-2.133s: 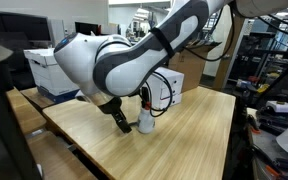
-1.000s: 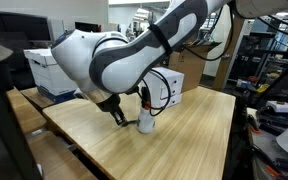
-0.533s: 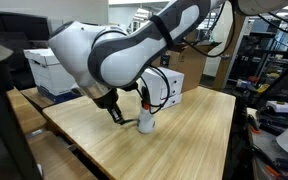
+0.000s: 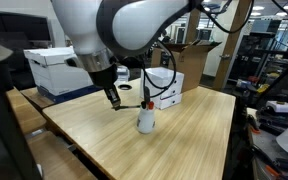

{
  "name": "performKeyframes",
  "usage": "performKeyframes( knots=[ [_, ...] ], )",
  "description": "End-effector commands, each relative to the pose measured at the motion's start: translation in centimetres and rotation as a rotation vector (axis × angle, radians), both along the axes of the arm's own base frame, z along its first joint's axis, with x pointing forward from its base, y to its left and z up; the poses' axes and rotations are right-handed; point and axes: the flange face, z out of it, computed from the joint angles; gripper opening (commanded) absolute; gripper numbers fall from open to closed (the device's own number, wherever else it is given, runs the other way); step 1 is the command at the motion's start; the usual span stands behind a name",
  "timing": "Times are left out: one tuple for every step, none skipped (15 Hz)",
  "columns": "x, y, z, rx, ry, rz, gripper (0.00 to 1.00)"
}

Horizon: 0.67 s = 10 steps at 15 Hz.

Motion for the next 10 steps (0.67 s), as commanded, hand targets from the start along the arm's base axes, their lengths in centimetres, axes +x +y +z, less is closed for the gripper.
performKeyframes(
  knots=[
    [-2.0,-1.5,3.9,0.087,-0.04,-0.028,0.07],
    [-2.1,-1.8,4.7,0.107,-0.052,-0.036,0.07],
    [-2.3,-2.1,5.4,0.128,-0.063,-0.042,0.07],
    [-2.4,-2.4,6.2,0.148,-0.072,-0.049,0.07],
    [-2.7,-3.0,7.1,0.179,-0.084,-0.062,0.07],
    [-2.8,-3.5,7.7,0.2,-0.093,-0.071,0.07],
    [-2.9,-4.0,8.4,0.226,-0.105,-0.084,0.07],
    [-3.0,-4.5,9.1,0.253,-0.116,-0.097,0.07],
    [-3.2,-5.0,9.8,0.275,-0.128,-0.108,0.07],
    [-3.2,-5.7,11.1,0.311,-0.147,-0.125,0.07]
  ],
)
